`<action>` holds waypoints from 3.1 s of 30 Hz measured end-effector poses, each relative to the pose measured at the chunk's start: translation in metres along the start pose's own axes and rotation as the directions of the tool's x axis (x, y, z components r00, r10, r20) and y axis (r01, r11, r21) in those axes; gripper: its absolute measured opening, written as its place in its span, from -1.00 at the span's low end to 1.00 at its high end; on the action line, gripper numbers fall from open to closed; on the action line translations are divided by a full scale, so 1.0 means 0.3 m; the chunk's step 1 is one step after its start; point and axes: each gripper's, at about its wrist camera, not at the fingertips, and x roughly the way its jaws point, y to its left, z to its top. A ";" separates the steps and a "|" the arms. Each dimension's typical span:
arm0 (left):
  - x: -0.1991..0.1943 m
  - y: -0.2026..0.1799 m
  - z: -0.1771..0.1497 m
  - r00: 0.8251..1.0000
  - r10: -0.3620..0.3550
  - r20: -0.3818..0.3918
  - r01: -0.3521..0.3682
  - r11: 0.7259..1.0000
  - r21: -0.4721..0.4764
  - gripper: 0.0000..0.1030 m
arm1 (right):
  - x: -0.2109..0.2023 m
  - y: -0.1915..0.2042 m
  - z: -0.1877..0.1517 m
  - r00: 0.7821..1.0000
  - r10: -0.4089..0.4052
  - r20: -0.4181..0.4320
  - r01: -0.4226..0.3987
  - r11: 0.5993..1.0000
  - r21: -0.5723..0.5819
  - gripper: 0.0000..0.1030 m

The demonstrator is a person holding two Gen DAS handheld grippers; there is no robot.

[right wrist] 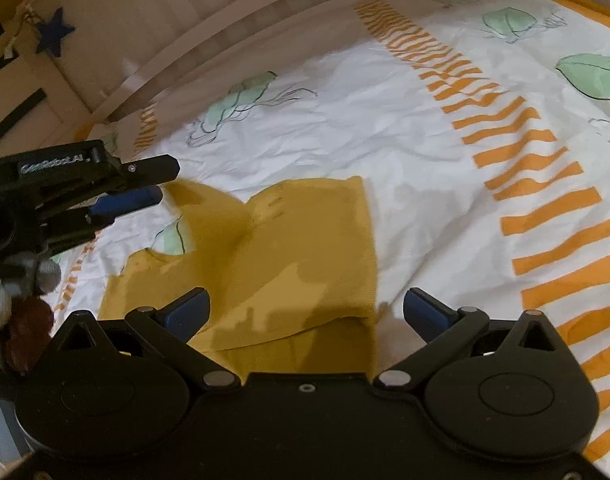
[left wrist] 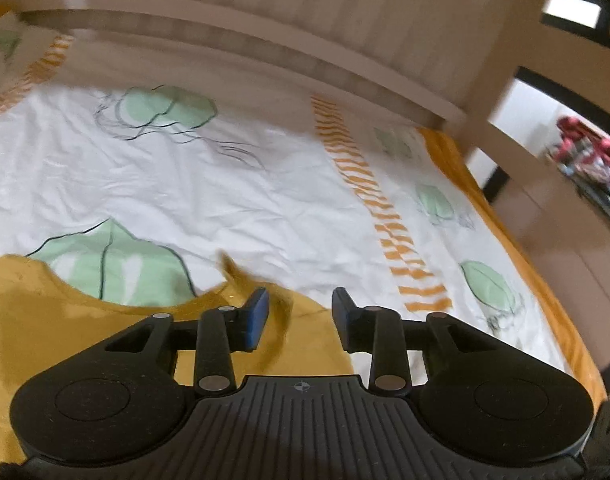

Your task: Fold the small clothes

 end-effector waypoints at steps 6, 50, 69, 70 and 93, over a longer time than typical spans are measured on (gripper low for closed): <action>-0.078 0.012 0.027 0.999 0.020 0.043 -0.023 0.997 0.076 -0.13 | -0.011 -0.021 0.010 1.000 -0.010 0.018 0.010 1.000 0.017 1.00; -0.163 0.812 -0.237 0.885 0.399 -0.241 -0.432 0.896 -0.103 0.00 | 0.105 0.149 -0.139 0.997 0.073 0.002 -0.069 0.959 -0.276 0.99; -0.151 0.815 -0.229 0.887 0.384 -0.257 -0.421 0.900 -0.109 0.02 | 0.299 0.038 0.083 0.997 -0.041 0.058 0.058 0.947 -0.316 0.07; -0.151 0.815 -0.229 0.887 0.383 -0.257 -0.421 0.900 -0.111 0.02 | 0.308 0.028 0.082 0.998 -0.039 0.051 0.053 0.949 -0.310 0.07; -0.148 0.813 -0.229 0.888 0.384 -0.253 -0.421 0.900 -0.113 0.06 | 0.237 0.009 0.083 0.993 -0.114 0.030 0.117 0.965 -0.234 -0.46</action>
